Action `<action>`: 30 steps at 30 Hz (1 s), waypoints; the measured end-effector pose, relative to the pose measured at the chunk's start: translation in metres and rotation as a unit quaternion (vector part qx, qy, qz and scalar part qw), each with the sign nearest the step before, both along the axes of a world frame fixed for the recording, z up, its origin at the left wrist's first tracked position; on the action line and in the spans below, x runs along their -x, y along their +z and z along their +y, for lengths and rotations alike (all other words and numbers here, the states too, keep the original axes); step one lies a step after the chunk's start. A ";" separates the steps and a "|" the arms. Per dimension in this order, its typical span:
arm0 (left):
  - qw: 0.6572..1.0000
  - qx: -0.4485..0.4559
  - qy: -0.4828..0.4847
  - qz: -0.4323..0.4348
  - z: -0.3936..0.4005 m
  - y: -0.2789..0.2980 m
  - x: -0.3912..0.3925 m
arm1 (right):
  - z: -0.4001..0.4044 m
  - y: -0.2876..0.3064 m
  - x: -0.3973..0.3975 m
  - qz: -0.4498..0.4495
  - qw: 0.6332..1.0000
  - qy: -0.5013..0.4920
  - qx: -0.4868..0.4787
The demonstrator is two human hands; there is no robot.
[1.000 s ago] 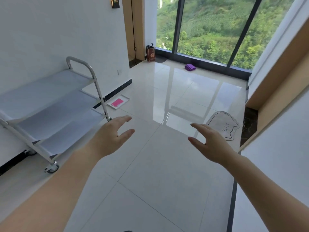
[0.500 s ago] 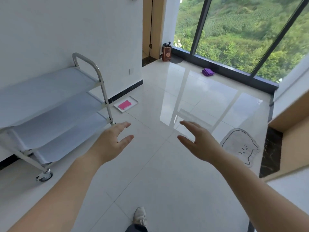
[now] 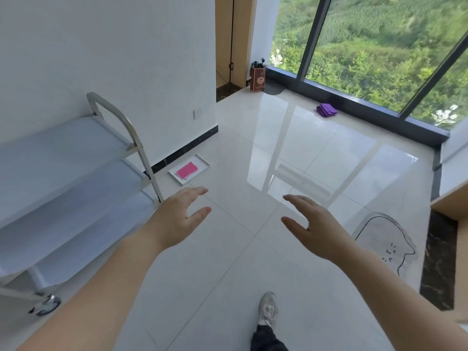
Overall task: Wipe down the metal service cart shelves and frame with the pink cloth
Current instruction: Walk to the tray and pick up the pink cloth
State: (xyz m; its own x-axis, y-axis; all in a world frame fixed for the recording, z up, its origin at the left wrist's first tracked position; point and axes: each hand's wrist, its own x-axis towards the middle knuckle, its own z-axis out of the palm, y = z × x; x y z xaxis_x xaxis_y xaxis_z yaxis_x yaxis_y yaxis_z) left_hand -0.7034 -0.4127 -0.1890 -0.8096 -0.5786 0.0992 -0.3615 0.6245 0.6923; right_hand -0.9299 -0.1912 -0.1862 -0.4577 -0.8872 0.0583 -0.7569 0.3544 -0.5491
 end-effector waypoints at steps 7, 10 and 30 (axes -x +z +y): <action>0.998 -0.023 0.063 0.003 -0.042 -0.012 0.100 | -0.069 -0.015 0.119 -0.020 0.999 0.033 0.003; 0.994 -0.047 0.099 0.000 -0.055 -0.014 0.132 | -0.099 -0.015 0.168 -0.026 0.998 0.053 -0.003; 0.978 -0.074 0.197 -0.004 -0.306 -0.030 0.268 | -0.417 -0.018 0.335 -0.040 0.986 0.163 0.001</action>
State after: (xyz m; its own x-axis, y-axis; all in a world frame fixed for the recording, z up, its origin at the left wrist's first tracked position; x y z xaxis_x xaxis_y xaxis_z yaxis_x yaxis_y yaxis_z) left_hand -0.9711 -0.7188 -0.2186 -0.5217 -0.8530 -0.0137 -0.5589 0.3296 0.7609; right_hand -1.2646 -0.6085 -0.2037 -0.1515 -0.9878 0.0350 -0.7843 0.0986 -0.6125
